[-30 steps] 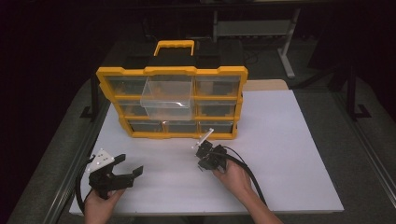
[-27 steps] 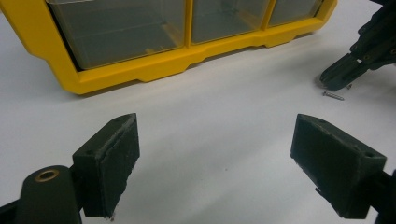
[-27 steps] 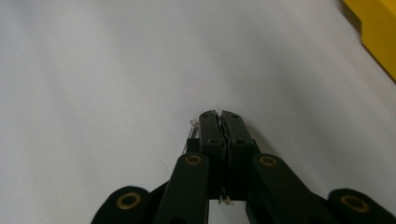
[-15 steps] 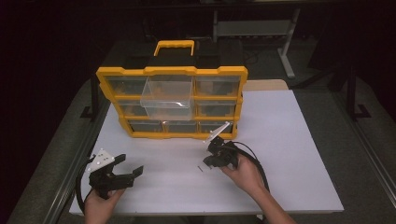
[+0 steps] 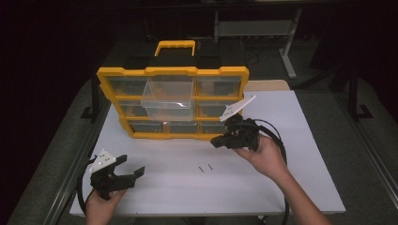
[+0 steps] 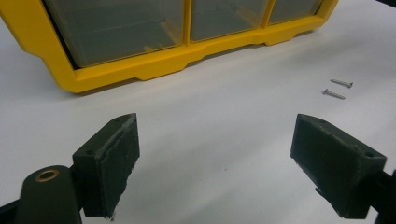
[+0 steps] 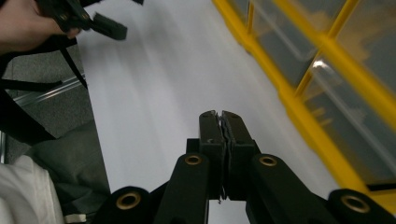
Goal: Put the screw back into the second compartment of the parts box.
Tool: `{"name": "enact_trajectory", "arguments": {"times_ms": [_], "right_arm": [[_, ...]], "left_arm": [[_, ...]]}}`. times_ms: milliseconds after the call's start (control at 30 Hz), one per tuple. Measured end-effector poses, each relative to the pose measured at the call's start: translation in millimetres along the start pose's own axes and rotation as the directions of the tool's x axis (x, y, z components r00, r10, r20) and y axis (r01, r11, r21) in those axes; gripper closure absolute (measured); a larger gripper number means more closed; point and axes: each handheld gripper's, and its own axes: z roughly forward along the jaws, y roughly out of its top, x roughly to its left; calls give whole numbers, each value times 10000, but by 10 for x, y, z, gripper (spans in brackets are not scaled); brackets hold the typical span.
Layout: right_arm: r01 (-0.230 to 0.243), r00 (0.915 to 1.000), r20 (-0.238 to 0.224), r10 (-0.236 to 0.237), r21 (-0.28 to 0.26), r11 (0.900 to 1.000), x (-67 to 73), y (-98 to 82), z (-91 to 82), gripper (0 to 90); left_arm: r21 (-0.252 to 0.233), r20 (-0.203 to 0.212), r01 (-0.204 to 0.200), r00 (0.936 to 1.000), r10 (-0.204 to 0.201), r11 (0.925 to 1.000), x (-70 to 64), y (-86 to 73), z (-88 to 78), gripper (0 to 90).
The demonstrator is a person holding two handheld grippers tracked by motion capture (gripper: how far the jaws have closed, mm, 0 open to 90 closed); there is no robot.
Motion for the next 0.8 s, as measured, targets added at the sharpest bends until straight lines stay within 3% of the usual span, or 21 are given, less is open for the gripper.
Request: {"name": "enact_trajectory", "arguments": {"times_ms": [233,333,367,467,700,800], "right_arm": [[550,9985,9,-550,-271,9981,-16,369,-403,875],[710,9975,51,-709,-487,9963,-5,537,-566,875],[759,9971,60,-757,-617,9952,-5,605,-624,874],[903,9959,38,-903,-856,9922,-10,766,-738,874],[1145,9930,-145,-1171,-1210,9860,-7,1123,-859,874],[1191,9920,-263,-1235,-1306,9843,9,1249,-857,875]], "left_arm": [[-65,0,47,10000,-47,10000,13,-7,10,148],[195,-33,-103,9999,103,9998,38,-5,-4,148],[49,-13,53,10000,-53,10000,28,-7,6,148],[193,-23,-88,10000,89,9998,36,-5,0,148],[236,-14,1,10000,0,9997,25,-7,7,148],[226,-11,-146,9999,146,9996,39,-12,3,148]]}}
